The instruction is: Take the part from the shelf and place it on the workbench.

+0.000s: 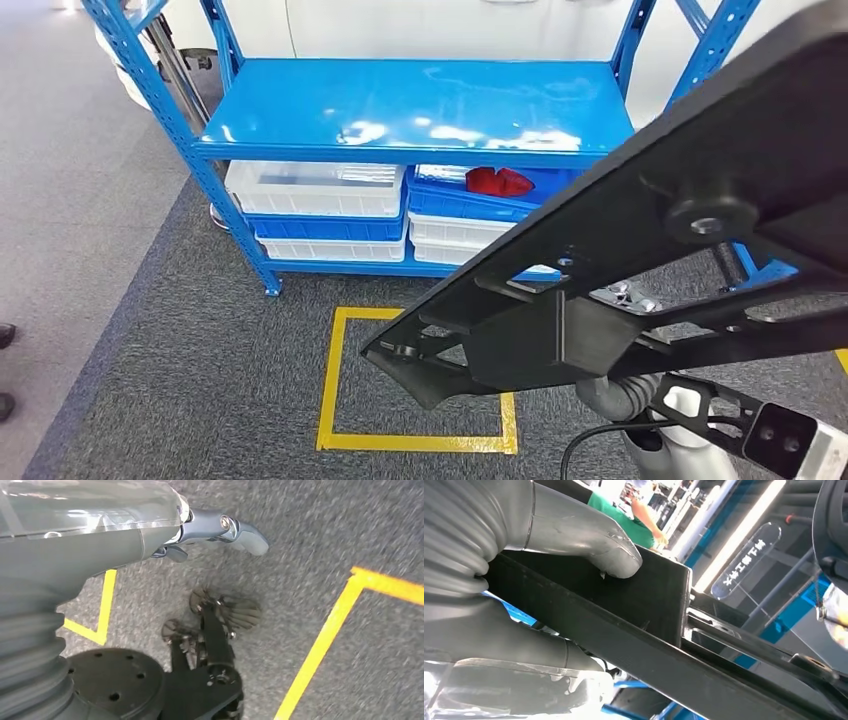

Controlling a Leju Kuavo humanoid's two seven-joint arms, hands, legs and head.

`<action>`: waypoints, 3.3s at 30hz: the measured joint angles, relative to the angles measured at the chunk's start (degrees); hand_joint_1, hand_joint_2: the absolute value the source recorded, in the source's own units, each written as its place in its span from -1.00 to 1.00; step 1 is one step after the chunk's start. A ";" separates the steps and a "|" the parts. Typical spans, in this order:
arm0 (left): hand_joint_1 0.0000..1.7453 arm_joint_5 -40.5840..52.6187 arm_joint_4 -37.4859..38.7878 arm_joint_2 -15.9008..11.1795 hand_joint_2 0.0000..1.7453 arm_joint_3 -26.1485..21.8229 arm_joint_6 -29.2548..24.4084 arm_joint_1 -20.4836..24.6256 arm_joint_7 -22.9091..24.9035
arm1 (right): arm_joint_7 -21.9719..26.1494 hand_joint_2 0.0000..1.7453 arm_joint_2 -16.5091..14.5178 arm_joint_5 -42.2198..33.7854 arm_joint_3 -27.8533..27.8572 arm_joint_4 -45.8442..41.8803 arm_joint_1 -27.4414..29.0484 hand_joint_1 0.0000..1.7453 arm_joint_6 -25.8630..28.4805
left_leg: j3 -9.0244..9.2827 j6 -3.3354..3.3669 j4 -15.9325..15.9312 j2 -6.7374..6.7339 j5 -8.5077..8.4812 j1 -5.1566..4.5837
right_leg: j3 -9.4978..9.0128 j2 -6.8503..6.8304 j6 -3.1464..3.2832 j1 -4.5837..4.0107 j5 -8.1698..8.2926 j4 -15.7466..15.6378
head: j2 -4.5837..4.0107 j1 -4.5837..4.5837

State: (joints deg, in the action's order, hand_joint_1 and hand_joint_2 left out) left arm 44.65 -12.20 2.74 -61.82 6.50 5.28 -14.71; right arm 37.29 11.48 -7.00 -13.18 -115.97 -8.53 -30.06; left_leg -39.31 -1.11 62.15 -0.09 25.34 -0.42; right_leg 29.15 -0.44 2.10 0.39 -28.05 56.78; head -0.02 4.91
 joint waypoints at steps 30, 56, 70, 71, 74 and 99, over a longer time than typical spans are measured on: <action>-1.00 1.10 0.01 1.42 1.00 -1.30 -5.11 -0.34 -2.14 | 0.00 1.00 -0.04 1.95 -0.74 2.42 0.06 1.00 -0.91 | 7.48 1.44 -4.62 -2.39 0.50 -0.56 | 2.86 -1.30 -0.63 -0.54 2.00 0.89 | 0.00 -0.02; -1.00 4.34 0.00 -1.48 1.00 -0.87 -5.81 -0.22 -1.96 | 0.00 1.00 -0.35 2.82 -0.17 -1.20 2.34 1.00 4.21 | 8.09 2.01 -5.35 -4.54 0.41 -0.13 | 4.21 -2.43 -2.28 0.00 1.36 3.81 | 0.00 -0.02; -1.00 5.38 0.00 -1.26 1.00 0.66 -7.23 -0.01 0.43 | 0.00 1.00 -0.28 2.31 1.69 -0.68 2.60 1.00 2.90 | 4.79 0.10 3.08 1.44 3.18 0.49 | 4.08 4.99 0.02 -0.04 3.08 1.16 | 0.00 -0.02; -1.00 5.08 0.00 -1.23 1.00 0.56 -7.69 -0.09 0.68 | 0.00 1.00 -0.28 2.24 1.67 -0.68 2.76 1.00 2.16 | 6.62 0.29 -0.89 2.70 1.81 0.58 | 4.16 5.71 -0.19 -0.05 3.11 1.27 | 0.00 -0.02; -1.00 4.97 0.00 -1.04 1.00 0.25 -8.64 -0.30 1.43 | 0.00 1.00 -0.28 2.29 1.52 -0.66 3.40 1.00 0.80 | 8.41 0.83 -5.10 3.91 1.15 0.45 | 4.81 7.65 -1.33 0.22 3.50 1.28 | 0.00 -0.02; -1.00 6.79 0.01 1.45 1.00 0.22 -8.25 -0.58 3.24 | 0.00 1.00 -0.39 4.15 -5.83 -4.01 2.52 1.00 9.66 | 2.03 -0.58 9.73 -0.19 7.24 0.53 | 4.31 3.67 0.23 -0.04 2.74 1.29 | 0.00 -0.02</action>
State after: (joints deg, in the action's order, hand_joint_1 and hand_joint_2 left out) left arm 51.44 -12.19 4.19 -61.59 -1.74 4.70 -11.47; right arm 37.29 11.08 -2.85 -19.01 -119.97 -6.01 -20.40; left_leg -37.28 -1.69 71.88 -0.28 32.57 0.11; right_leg 33.46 3.23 2.33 0.36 -25.31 58.07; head -0.02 4.90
